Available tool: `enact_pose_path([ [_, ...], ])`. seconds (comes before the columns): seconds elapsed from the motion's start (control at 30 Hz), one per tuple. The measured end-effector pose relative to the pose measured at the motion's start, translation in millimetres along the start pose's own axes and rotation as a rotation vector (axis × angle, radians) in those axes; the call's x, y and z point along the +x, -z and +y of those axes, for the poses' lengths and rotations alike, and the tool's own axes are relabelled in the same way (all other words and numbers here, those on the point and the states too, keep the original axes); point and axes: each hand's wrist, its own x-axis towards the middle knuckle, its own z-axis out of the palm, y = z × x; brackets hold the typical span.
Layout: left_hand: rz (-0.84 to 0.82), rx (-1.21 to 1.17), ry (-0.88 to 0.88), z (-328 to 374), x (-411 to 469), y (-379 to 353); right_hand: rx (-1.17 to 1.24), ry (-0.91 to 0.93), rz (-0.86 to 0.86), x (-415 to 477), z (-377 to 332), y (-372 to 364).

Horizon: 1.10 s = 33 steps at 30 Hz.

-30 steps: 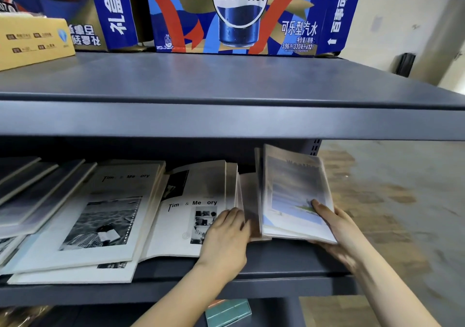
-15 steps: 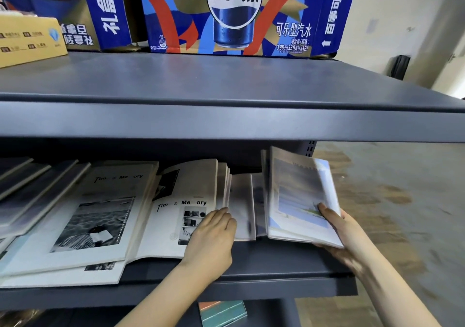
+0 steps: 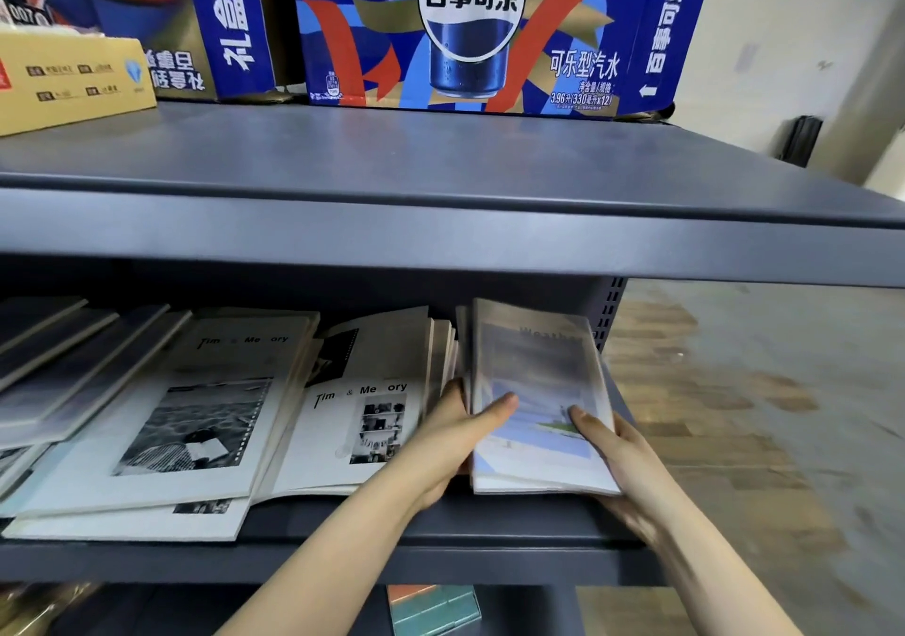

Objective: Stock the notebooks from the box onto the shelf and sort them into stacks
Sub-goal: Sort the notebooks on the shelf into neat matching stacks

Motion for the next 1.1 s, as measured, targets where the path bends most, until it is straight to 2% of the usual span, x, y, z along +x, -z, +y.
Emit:
enact_pose_path([
  [0.13, 0.126, 0.003, 0.004, -11.6, 7.9, 1.3, -0.188, 0.107, 0.022, 3.4, -1.5, -8.6],
  [0.3, 0.229, 0.025, -0.099, -14.0, 8.7, 0.0, -0.476, 0.260, 0.072, 3.5, -8.8, -19.1],
  [0.37, 0.255, 0.035, -0.142, -15.0, 9.4, 0.8, -0.521, 0.325, 0.059, 5.2, -10.9, -19.9],
  [0.63, 0.208, 0.120, -0.246, -12.9, 8.5, -3.2, -0.519, 0.431, -0.011, 12.7, -12.7, -7.2],
  [0.8, 0.176, 0.178, -0.264, -21.2, 0.1, -9.3, -0.450, 0.416, -0.012, 2.9, -4.4, 2.6],
  [1.1, 0.171, 0.097, -0.215, -22.1, -7.0, -12.3, -0.432, 0.348, -0.033, -0.1, -10.0, 6.2],
])
